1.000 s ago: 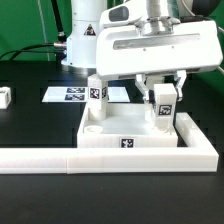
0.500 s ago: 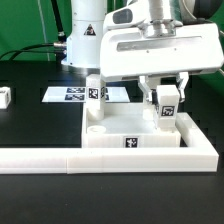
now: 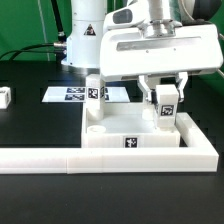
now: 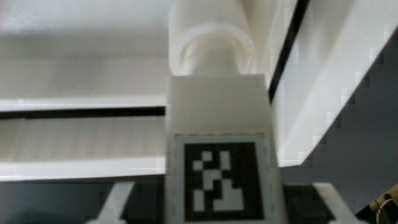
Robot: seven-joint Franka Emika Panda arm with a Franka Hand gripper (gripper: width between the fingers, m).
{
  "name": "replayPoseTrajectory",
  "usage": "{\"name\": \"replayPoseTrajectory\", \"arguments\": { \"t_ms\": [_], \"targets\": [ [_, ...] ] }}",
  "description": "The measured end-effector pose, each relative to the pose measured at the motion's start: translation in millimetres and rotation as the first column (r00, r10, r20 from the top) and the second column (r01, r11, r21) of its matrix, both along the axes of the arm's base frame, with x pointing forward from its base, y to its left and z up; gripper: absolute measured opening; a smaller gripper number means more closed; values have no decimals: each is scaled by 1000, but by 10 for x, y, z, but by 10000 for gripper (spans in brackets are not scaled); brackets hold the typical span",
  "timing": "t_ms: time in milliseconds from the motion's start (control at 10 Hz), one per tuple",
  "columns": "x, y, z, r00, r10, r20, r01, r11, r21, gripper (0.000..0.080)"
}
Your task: Assemble square table
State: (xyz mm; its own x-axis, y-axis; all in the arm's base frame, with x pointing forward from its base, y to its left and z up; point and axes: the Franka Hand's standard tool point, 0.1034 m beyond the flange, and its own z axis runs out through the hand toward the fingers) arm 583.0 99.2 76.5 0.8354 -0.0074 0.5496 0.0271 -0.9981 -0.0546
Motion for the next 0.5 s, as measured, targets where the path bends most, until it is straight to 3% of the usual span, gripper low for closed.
{"name": "replayPoseTrajectory", "arguments": {
  "t_ms": [500],
  "targets": [
    [-81,50,-75,999,-3,-52,4,1000,22,290]
  ]
}}
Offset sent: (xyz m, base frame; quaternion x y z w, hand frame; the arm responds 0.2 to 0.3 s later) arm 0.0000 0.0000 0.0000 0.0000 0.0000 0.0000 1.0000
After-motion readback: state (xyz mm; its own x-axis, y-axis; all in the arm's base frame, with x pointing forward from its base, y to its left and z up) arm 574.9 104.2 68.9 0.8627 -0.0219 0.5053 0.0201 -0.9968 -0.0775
